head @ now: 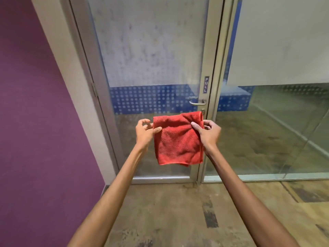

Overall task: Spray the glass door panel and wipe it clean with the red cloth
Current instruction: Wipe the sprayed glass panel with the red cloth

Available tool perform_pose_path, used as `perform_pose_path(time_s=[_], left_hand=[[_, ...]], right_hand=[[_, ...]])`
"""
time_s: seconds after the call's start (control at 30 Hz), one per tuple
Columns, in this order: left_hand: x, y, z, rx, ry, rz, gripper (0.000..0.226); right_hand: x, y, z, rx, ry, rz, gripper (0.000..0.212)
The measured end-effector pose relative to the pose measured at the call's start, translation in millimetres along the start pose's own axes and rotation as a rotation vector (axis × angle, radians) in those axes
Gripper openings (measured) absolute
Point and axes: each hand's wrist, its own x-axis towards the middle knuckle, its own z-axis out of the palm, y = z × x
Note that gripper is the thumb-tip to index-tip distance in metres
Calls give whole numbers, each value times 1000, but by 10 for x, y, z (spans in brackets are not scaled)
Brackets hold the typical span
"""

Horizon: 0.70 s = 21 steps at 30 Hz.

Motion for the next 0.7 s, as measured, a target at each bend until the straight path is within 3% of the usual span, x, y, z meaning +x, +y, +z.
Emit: perform_pose_path(time_s=[0.33, 0.7], left_hand=[[862, 123, -480, 23, 257, 236, 43], [2220, 399, -964, 95, 302, 324, 34]], right_hand=[[347, -132, 1189, -56, -56, -107, 30], [1207, -120, 2412, 117, -196, -216, 33]])
